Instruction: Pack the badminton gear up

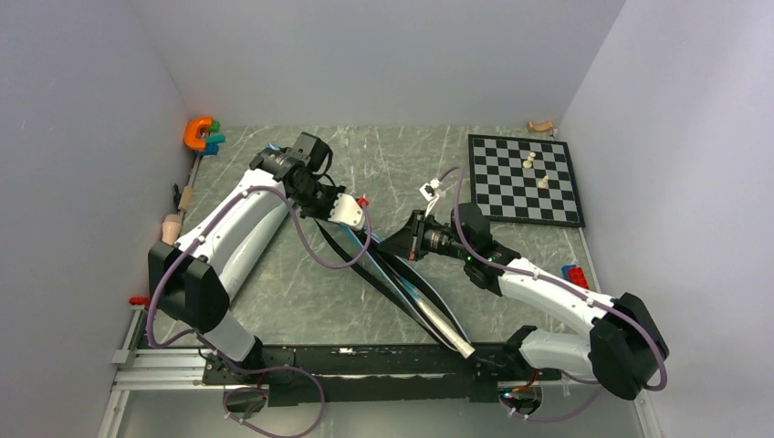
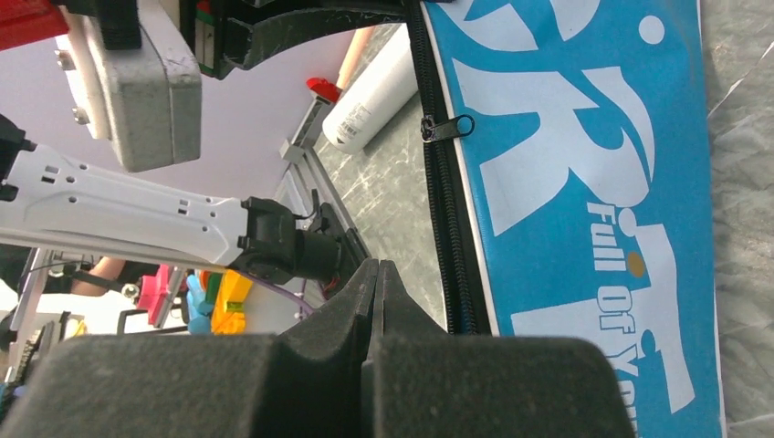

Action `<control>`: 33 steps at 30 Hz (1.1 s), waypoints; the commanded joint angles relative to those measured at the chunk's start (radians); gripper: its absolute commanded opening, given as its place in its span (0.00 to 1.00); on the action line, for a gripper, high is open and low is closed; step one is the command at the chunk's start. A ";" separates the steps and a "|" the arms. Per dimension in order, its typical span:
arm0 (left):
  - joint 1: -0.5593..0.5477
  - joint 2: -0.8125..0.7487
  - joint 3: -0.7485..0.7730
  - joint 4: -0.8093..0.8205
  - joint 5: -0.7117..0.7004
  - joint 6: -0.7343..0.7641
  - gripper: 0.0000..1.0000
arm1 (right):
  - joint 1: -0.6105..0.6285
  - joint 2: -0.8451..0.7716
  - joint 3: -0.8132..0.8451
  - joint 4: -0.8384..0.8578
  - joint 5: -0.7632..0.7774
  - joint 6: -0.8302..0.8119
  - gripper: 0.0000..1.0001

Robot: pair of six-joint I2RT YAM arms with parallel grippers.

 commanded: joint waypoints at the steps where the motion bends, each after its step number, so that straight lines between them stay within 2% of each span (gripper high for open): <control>1: 0.005 0.002 0.035 0.014 -0.011 -0.013 0.00 | 0.005 -0.020 0.031 -0.032 0.022 -0.027 0.00; 2: 0.004 0.001 0.034 0.013 -0.010 -0.014 0.00 | 0.004 -0.004 0.050 -0.041 0.023 -0.035 0.10; 3: 0.004 0.000 0.034 0.013 -0.008 -0.015 0.00 | 0.003 0.013 0.073 -0.047 0.027 -0.040 0.30; 4: 0.005 -0.001 0.035 0.011 -0.006 -0.017 0.00 | 0.004 0.028 0.093 -0.047 0.033 -0.046 0.41; 6: 0.004 -0.003 0.035 0.006 -0.006 -0.015 0.00 | 0.003 0.070 0.135 -0.049 0.043 -0.060 0.55; 8: 0.004 -0.006 0.031 0.005 -0.007 -0.012 0.00 | 0.003 0.115 0.173 -0.046 0.044 -0.074 0.59; 14: 0.004 -0.014 0.023 0.010 0.002 -0.017 0.00 | 0.000 0.224 0.241 0.008 0.011 -0.064 0.56; 21: 0.004 -0.010 0.032 0.005 0.002 -0.013 0.00 | 0.002 0.265 0.256 0.010 -0.007 -0.065 0.50; 24: 0.004 -0.006 0.039 0.005 0.003 -0.017 0.00 | 0.002 0.274 0.249 0.029 -0.019 -0.054 0.45; 28: 0.004 -0.002 0.044 0.004 0.002 -0.017 0.00 | 0.001 0.288 0.248 0.058 -0.032 -0.035 0.32; 33: 0.004 0.003 0.052 -0.001 0.001 -0.021 0.00 | 0.002 0.294 0.249 0.073 -0.042 -0.023 0.28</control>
